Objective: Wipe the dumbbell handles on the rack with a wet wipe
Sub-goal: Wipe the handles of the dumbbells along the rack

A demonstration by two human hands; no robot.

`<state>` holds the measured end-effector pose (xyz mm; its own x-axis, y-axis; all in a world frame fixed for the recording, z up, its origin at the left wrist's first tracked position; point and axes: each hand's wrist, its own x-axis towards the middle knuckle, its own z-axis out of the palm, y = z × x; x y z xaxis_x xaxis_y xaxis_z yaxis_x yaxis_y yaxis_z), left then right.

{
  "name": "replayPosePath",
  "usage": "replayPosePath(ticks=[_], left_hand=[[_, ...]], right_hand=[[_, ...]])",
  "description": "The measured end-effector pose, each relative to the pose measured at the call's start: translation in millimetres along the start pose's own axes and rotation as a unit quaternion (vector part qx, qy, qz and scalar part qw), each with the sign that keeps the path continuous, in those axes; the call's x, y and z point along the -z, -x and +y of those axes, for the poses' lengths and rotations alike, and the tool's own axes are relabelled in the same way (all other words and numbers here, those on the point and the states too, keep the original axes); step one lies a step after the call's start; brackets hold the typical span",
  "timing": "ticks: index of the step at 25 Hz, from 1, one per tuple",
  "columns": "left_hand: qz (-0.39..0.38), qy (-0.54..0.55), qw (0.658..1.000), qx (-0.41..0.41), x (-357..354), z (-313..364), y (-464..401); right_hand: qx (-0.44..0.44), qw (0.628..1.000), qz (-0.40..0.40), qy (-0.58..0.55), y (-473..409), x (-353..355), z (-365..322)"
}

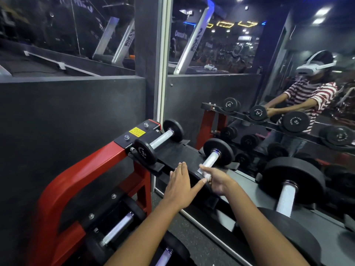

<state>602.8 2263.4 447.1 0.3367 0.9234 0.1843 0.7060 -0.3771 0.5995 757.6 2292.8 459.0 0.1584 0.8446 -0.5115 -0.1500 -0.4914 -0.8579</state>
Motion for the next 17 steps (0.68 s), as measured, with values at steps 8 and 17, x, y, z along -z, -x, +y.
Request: replayPosePath(ticks=[8,17], left_hand=[[0.033,0.048,0.997,-0.053,24.3,9.8,28.1],[0.040,0.055,0.989,-0.133,57.1,28.2,98.5]], right_hand=[[0.225,0.922,0.173,0.263,62.5,12.4,-3.6],[0.356,0.808,0.221,0.414,158.0,23.6,11.9]])
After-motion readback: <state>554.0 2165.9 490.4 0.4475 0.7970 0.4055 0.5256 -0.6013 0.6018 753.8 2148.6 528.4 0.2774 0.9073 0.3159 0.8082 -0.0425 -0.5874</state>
